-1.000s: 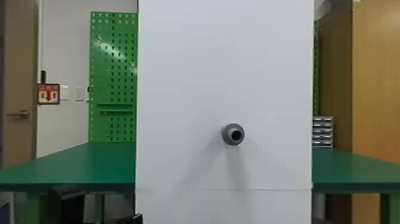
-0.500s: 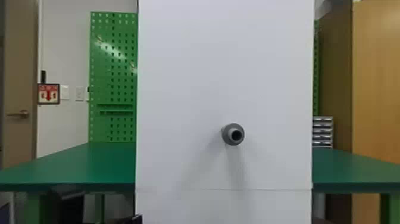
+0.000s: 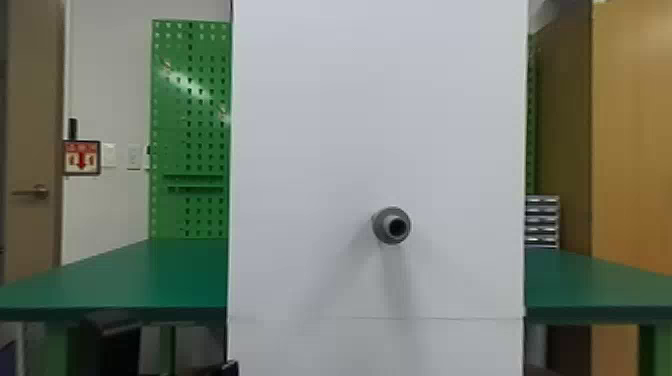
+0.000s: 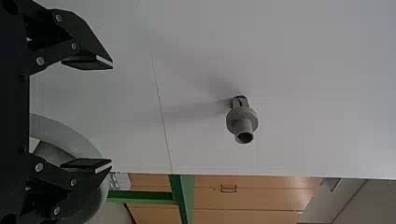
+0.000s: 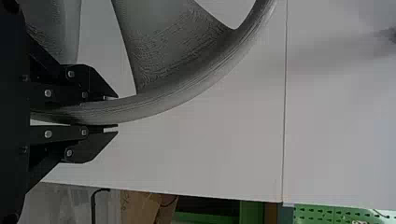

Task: Hold the wheel and insert it

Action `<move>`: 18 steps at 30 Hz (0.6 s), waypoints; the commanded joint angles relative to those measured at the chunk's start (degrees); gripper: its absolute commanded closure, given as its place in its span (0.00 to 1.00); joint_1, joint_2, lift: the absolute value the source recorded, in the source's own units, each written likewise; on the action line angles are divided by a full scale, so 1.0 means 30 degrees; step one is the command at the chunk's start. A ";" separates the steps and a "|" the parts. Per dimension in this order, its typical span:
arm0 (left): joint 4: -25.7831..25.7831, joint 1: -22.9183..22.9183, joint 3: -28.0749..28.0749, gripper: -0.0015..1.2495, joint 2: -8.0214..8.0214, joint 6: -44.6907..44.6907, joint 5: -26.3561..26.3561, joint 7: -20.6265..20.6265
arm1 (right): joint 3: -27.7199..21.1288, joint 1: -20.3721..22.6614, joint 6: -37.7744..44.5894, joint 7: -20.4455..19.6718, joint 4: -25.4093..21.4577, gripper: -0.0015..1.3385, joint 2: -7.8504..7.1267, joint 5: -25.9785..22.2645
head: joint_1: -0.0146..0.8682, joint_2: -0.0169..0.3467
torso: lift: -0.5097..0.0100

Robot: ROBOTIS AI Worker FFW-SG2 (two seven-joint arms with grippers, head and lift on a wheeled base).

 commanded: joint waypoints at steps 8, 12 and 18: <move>0.0000 0.0023 0.0003 0.40 0.0000 0.0000 0.0023 0.0000 | 0.0298 -0.1074 0.3824 0.0000 -0.2579 0.85 -0.0423 -0.0232 | 0.02 0.06 | 0.03; 0.0000 0.0052 0.0003 0.40 0.0000 0.0000 0.0023 0.0000 | 0.0181 -0.1396 0.5259 0.0000 -0.3633 0.85 -0.0393 -0.0086 | 0.02 0.06 | 0.03; 0.0000 0.0082 0.0003 0.40 0.0000 0.0000 0.0023 0.0000 | 0.0005 -0.2128 0.7398 0.0000 -0.4923 0.85 -0.0364 0.0090 | 0.02 0.06 | 0.03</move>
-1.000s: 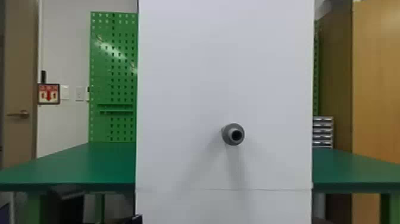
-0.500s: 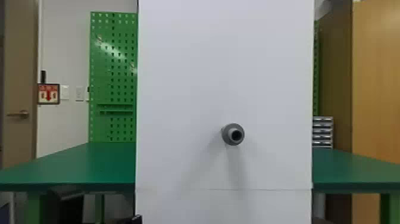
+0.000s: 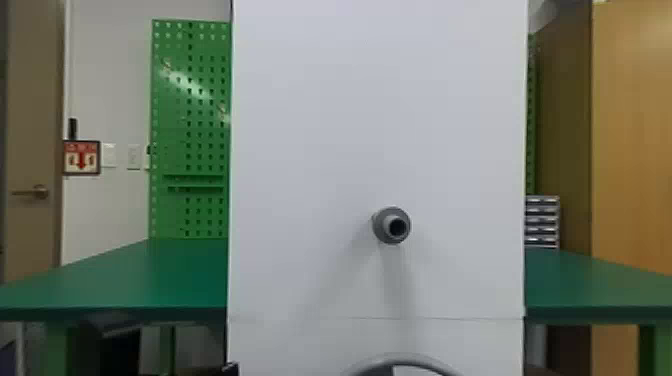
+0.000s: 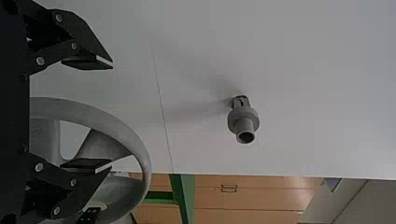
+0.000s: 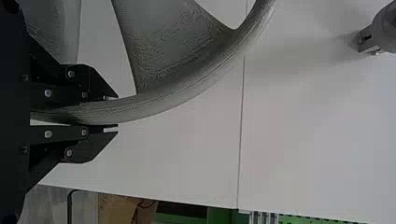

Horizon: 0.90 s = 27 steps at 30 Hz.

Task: Hold the wheel and insert it

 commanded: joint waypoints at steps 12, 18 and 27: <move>0.0029 0.0017 -0.0059 0.40 0.0000 -0.0001 0.0000 0.0000 | -0.0053 -0.2134 0.5227 0.0000 -0.2652 0.85 -0.0301 -0.0067 | 0.02 0.06 | 0.03; 0.0058 0.0017 -0.0059 0.40 0.0000 0.0028 0.0000 0.0000 | -0.0111 -0.2984 0.7072 0.0000 -0.3707 0.85 -0.0126 0.0284 | 0.02 0.06 | 0.03; 0.0175 -0.0071 -0.0176 0.40 0.0059 0.0028 0.0059 0.0000 | -0.0053 -0.4625 0.9826 0.0000 -0.4820 0.85 -0.0126 0.0665 | 0.02 0.06 | 0.03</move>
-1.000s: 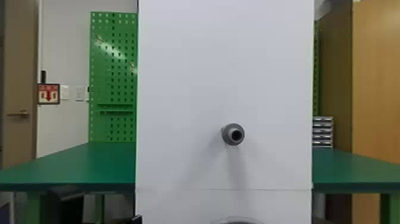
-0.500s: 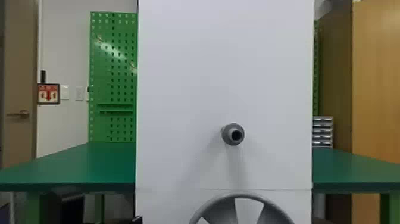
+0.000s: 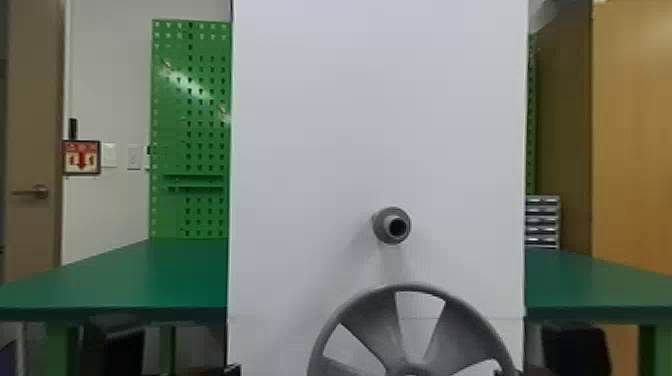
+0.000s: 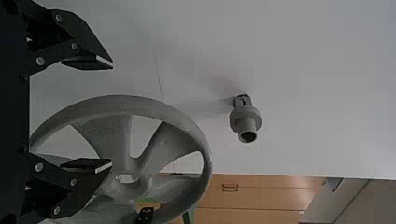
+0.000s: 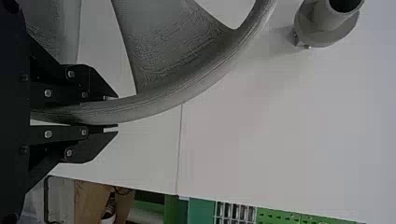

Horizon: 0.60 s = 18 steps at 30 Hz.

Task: Hold the wheel and insert it

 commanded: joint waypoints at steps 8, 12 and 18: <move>0.0214 -0.0152 -0.0259 0.40 0.0143 0.0010 0.0130 0.0000 | 0.0119 -0.2309 0.2569 0.0000 -0.0623 0.85 -0.0231 0.0192 | 0.02 0.06 | 0.03; 0.0243 -0.0181 -0.0288 0.40 0.0173 0.0010 0.0159 0.0000 | 0.0383 -0.3217 0.3389 0.0000 -0.0681 0.85 -0.0319 0.0192 | 0.02 0.06 | 0.03; 0.0302 -0.0269 -0.0406 0.40 0.0202 0.0010 0.0159 0.0029 | 0.0529 -0.4389 0.4707 0.0000 -0.0916 0.85 -0.0260 0.0632 | 0.02 0.06 | 0.03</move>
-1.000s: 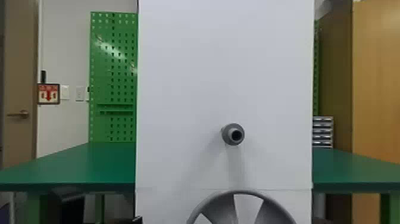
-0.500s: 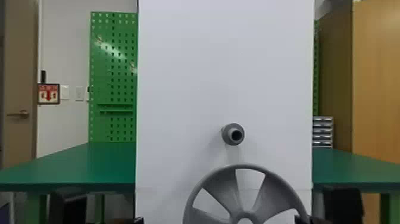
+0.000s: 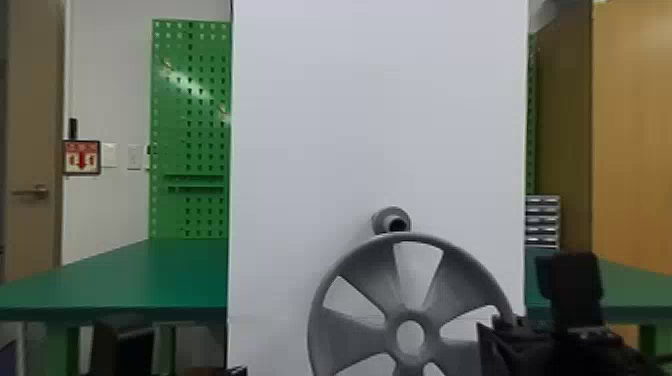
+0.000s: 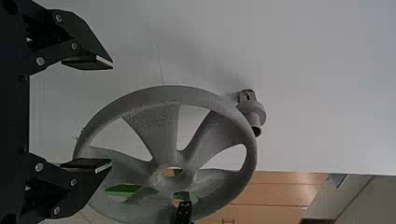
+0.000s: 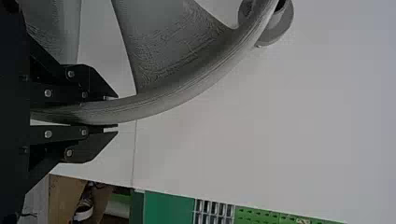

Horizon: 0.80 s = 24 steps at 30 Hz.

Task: Hold the wheel and insert it

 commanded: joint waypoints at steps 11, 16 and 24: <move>0.0090 -0.0086 -0.0154 0.40 0.0042 0.0004 0.0070 0.0017 | 0.0092 -0.2345 0.2073 -0.0001 -0.0659 0.85 0.0311 0.0789 | 0.02 0.06 | 0.03; 0.0120 -0.0086 -0.0241 0.40 0.0042 0.0004 0.0100 0.0047 | 0.0062 -0.3429 0.3069 -0.0001 -0.0688 0.85 0.0252 0.0672 | 0.02 0.06 | 0.03; 0.0266 -0.0232 -0.0476 0.40 0.0042 0.0004 0.0187 0.0193 | -0.0025 -0.4689 0.4153 -0.0001 -0.0659 0.85 0.0018 0.0525 | 0.02 0.06 | 0.03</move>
